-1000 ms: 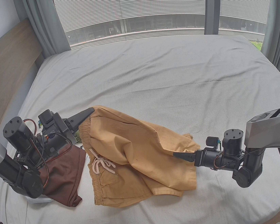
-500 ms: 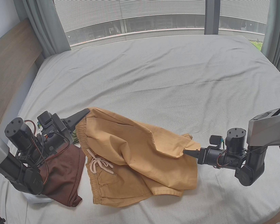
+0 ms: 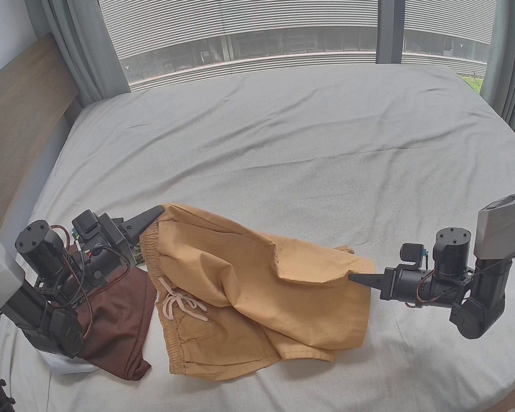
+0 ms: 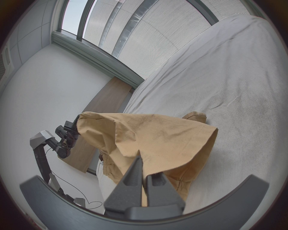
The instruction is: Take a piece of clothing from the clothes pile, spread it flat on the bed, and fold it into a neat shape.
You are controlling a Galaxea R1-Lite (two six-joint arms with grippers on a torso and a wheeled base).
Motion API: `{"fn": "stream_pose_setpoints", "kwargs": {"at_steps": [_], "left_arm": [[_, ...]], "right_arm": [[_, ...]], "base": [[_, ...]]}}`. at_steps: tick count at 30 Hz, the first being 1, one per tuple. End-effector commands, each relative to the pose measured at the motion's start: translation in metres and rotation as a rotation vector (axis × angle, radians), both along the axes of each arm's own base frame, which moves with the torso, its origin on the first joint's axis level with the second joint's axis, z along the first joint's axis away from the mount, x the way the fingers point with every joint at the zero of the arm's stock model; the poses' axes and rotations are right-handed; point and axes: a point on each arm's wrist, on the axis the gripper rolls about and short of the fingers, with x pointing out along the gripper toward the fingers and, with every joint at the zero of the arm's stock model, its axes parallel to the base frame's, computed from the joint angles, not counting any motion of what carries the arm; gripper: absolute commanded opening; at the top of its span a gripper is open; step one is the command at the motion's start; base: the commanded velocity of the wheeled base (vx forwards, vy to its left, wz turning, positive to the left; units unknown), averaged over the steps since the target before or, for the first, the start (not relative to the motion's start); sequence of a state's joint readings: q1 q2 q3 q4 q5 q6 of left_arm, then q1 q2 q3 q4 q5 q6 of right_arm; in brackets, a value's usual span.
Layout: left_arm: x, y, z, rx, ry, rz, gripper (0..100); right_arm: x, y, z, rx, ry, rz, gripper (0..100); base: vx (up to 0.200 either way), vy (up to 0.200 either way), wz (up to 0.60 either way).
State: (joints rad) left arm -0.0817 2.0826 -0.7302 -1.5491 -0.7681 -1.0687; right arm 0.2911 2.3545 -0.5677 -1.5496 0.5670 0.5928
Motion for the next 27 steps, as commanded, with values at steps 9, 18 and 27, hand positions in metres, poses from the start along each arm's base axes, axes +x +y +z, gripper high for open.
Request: {"fn": "stream_pose_setpoints", "kwargs": {"at_steps": [9,18,27], "left_arm": [[0.008,0.003,-0.013,0.014,0.016,0.025,0],[0.005,0.001,-0.009,0.013,0.006,0.019,0],[0.003,0.000,-0.004,0.012,-0.007,0.016,0]], "right_arm": [[-0.008,-0.008,0.002,0.006,0.016,0.059,0],[0.005,0.003,-0.009,0.005,-0.004,0.087,100],[0.007,0.018,-0.013,-0.003,-0.029,0.129,100]], "base": [[0.000,0.000,0.00],[0.000,0.000,0.00],[0.000,0.000,0.00]]}}
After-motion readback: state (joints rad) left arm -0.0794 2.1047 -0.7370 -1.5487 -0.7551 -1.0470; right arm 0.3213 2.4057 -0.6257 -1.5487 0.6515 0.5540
